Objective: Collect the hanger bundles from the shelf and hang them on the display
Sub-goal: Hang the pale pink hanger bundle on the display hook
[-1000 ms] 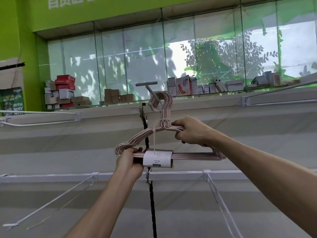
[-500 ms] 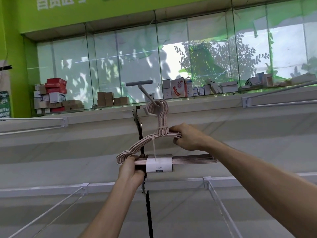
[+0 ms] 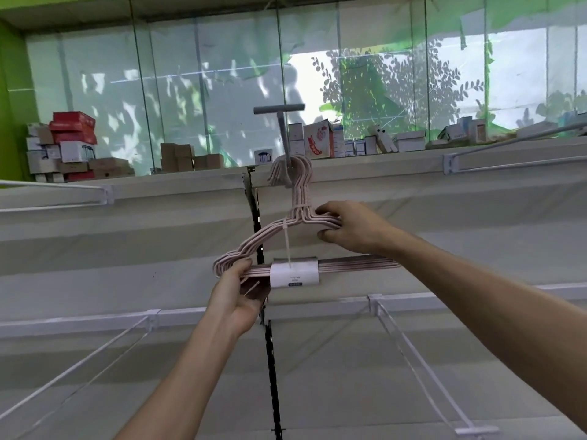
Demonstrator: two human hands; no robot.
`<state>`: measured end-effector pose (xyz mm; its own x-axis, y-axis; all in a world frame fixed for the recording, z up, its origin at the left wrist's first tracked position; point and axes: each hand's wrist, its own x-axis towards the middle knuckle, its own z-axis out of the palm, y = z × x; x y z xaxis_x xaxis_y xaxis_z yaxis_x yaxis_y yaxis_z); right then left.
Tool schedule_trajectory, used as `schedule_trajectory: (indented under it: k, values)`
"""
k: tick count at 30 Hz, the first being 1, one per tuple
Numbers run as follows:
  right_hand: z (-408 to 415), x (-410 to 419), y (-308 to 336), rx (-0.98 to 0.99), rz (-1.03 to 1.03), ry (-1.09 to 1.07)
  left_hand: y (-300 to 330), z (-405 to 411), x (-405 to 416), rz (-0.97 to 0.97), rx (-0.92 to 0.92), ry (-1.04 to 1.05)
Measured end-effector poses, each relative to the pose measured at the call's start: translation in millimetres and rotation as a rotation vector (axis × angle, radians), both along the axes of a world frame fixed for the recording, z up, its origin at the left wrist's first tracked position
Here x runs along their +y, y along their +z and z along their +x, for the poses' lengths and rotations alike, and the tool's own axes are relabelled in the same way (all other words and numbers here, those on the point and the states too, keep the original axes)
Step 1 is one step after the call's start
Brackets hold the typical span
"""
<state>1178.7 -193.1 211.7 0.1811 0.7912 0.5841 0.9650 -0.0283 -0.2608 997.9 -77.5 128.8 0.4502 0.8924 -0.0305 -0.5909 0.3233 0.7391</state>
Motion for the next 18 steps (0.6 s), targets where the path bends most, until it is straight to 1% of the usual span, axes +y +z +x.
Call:
schedule_trajectory:
  k: [2, 5, 8, 10, 13, 18]
  values:
    - [-4, -9, -3, -0.014, 0.021, -0.024, -3, -10, -5, 0.042, 0.063, -0.027]
    - [-10, -27, -9, -0.038, 0.057, -0.058, -10, -26, -14, 0.072, 0.099, -0.084]
    - [-20, -48, -14, -0.044, 0.096, -0.093, -19, -37, -31, 0.178, 0.171, -0.106]
    - [-28, -64, -19, -0.018, 0.131, -0.093, -25, -42, -47, 0.318, 0.267, -0.050]
    - [-42, -91, -27, 0.021, 0.219, -0.094, -29, -49, -71, 0.620, 0.410, 0.019]
    - [-72, -140, -41, 0.051, 0.340, -0.135, -30, -54, -115, 1.008, 0.408, -0.010]
